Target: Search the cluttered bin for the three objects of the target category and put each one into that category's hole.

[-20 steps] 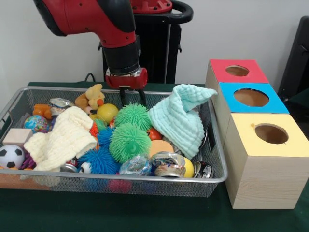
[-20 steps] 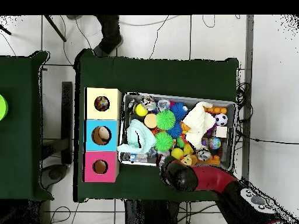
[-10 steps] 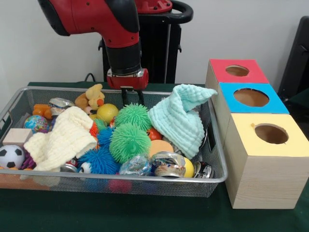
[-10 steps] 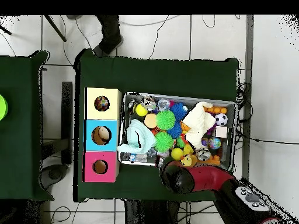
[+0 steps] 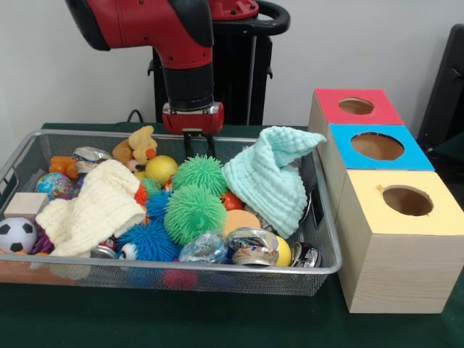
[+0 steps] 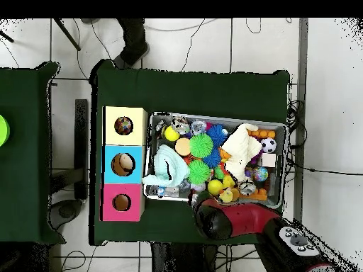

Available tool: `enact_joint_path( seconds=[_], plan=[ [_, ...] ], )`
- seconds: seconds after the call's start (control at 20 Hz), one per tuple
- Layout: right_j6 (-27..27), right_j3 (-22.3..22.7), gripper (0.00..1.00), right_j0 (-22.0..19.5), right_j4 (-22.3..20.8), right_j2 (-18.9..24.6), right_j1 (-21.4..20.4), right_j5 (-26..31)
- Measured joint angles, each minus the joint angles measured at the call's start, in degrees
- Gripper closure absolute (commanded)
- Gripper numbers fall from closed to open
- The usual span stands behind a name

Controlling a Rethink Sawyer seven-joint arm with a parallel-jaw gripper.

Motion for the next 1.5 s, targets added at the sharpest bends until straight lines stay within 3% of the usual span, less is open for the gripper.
enact_joint_path(
  seconds=[0.4, 0.55, 0.85, 1.25, 1.5],
  plan=[
    [0.00, 0.81, 1.00, -3.29, -0.13, 3.17, -2.03, 1.61],
    [0.00, 0.83, 1.00, -7.93, 3.74, 7.84, -5.34, 8.87],
    [0.00, -0.27, 1.00, -11.28, 9.85, 12.46, -9.56, 21.21],
    [0.00, -4.35, 1.00, -11.03, 13.54, 15.91, -13.50, 30.91],
    [0.00, -6.01, 1.00, -10.64, 13.68, 16.76, -14.56, 31.21]
  ],
)
